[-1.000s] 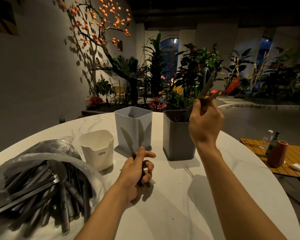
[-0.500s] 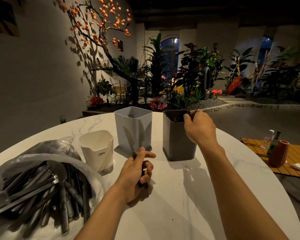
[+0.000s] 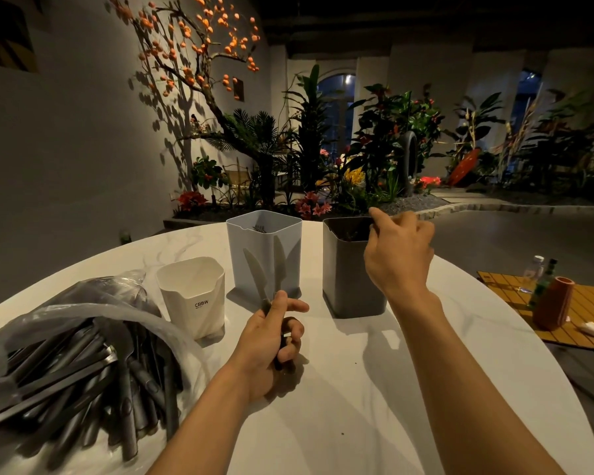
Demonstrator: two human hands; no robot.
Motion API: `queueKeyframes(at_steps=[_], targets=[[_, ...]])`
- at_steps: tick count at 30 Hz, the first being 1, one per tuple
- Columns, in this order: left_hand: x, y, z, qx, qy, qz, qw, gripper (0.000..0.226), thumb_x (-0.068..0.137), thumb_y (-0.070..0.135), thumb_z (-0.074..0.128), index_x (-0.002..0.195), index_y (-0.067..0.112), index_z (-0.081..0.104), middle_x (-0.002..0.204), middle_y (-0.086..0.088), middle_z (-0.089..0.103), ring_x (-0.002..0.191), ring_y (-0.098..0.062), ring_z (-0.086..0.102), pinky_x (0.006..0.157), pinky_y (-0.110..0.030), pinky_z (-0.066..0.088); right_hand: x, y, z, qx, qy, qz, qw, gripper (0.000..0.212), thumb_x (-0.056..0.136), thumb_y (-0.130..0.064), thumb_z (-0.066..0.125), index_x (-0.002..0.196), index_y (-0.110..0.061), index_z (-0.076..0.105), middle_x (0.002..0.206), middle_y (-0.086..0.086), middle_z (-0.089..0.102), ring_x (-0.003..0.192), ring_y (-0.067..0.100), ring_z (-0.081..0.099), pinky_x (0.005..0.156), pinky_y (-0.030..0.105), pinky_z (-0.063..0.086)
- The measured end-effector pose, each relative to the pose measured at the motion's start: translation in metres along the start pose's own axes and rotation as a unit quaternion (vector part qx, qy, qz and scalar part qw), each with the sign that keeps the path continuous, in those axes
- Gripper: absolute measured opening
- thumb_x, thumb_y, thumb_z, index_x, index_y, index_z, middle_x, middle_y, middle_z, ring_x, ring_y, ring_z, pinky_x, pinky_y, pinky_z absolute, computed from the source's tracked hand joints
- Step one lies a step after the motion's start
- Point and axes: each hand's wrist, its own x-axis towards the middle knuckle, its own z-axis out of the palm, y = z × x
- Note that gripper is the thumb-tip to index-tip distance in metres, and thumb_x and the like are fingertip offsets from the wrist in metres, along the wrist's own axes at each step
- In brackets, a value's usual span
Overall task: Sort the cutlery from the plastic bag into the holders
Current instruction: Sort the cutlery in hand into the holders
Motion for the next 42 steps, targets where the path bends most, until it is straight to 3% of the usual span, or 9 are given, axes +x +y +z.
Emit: queueKeyframes(at_steps=[3,7,11,17,21,25,29,34,42], targets=[[0.0,0.0,-0.001,0.005,-0.001,-0.001,1.0,0.049,0.101,0.049,0.043,0.112,0.009,0.067,0.068,-0.008,0.057,0.045,-0.011,0.036,0.045,-0.02,0.032,0.0,-0.005,-0.003,-0.01,-0.027,0.034,0.999,0.042,0.107,-0.035,0.04,0.149,-0.031,0.043,0.139,0.015,0.038,0.133,0.037,0.026,0.1,0.052,0.036],[-0.001,0.001,0.0,0.006,-0.004,0.003,1.0,0.049,0.1,0.05,0.043,0.112,0.009,0.067,0.066,-0.006,0.056,0.043,-0.011,0.035,0.045,-0.023,0.032,-0.002,-0.021,-0.006,0.105,0.078,-0.057,0.99,0.027,0.102,-0.032,0.053,0.115,-0.014,0.068,0.109,0.01,0.06,0.102,0.026,0.055,0.081,0.038,0.05],[0.0,0.001,0.0,0.007,-0.005,-0.002,1.0,0.049,0.101,0.05,0.044,0.113,0.008,0.066,0.063,-0.004,0.054,0.04,-0.01,0.034,0.042,-0.024,0.03,-0.011,-0.049,0.0,0.207,-0.157,-0.063,0.964,0.047,0.094,-0.053,0.061,0.076,-0.01,0.07,0.067,0.004,0.065,0.061,0.016,0.06,0.057,0.035,0.051],[0.0,-0.002,0.002,-0.008,0.012,0.009,1.0,0.038,0.111,0.032,0.036,0.104,0.003,0.058,0.061,-0.006,0.046,0.041,-0.012,0.033,0.041,-0.026,0.028,-0.041,-0.077,0.021,0.143,-0.363,-0.11,0.914,0.049,0.088,-0.059,0.066,0.096,-0.01,0.072,0.091,0.002,0.071,0.078,0.016,0.07,0.069,0.034,0.062],[0.005,-0.003,0.009,0.08,0.038,0.023,0.996,0.04,0.112,0.023,0.026,0.081,0.008,0.047,0.062,-0.011,0.045,0.034,-0.013,0.048,0.037,-0.026,0.042,-0.057,-0.088,0.031,0.09,-0.358,-0.15,0.917,0.045,0.088,-0.056,0.068,0.101,-0.014,0.074,0.094,0.001,0.072,0.081,0.017,0.069,0.071,0.031,0.06],[0.001,-0.007,0.01,0.084,0.076,0.016,0.993,0.036,0.112,0.018,0.032,0.08,0.018,0.047,0.045,0.002,0.048,0.035,-0.011,0.048,0.037,-0.026,0.039,-0.057,-0.089,0.031,0.116,-0.379,-0.126,0.909,0.032,0.095,-0.038,0.064,0.087,-0.009,0.073,0.078,0.006,0.068,0.075,0.023,0.069,0.067,0.031,0.059],[0.0,-0.005,0.014,0.011,0.056,0.014,0.998,0.038,0.11,0.033,0.041,0.093,0.006,0.062,0.056,-0.004,0.057,0.05,-0.019,0.06,0.054,-0.029,0.052,-0.049,-0.085,0.016,0.202,-0.391,-0.084,0.894,0.026,0.098,-0.03,0.061,0.096,-0.006,0.072,0.084,0.006,0.068,0.074,0.018,0.066,0.064,0.027,0.054],[-0.002,-0.001,0.01,0.04,0.036,0.021,0.998,0.023,0.102,0.025,0.058,0.1,0.005,0.068,0.054,-0.001,0.055,0.064,-0.021,0.064,0.061,-0.028,0.05,-0.027,-0.077,-0.017,0.345,-0.282,-0.03,0.895,0.03,0.103,-0.033,0.053,0.108,-0.01,0.07,0.096,0.002,0.07,0.072,0.007,0.059,0.062,0.019,0.047],[-0.002,0.001,0.009,0.038,0.038,0.008,0.999,0.022,0.103,0.024,0.058,0.096,0.006,0.07,0.058,-0.005,0.059,0.061,-0.017,0.064,0.062,-0.026,0.054,0.005,-0.042,-0.035,0.382,0.08,-0.015,0.921,0.009,0.104,-0.027,0.053,0.096,-0.026,0.057,0.088,-0.006,0.065,0.079,0.015,0.069,0.07,0.024,0.06]])
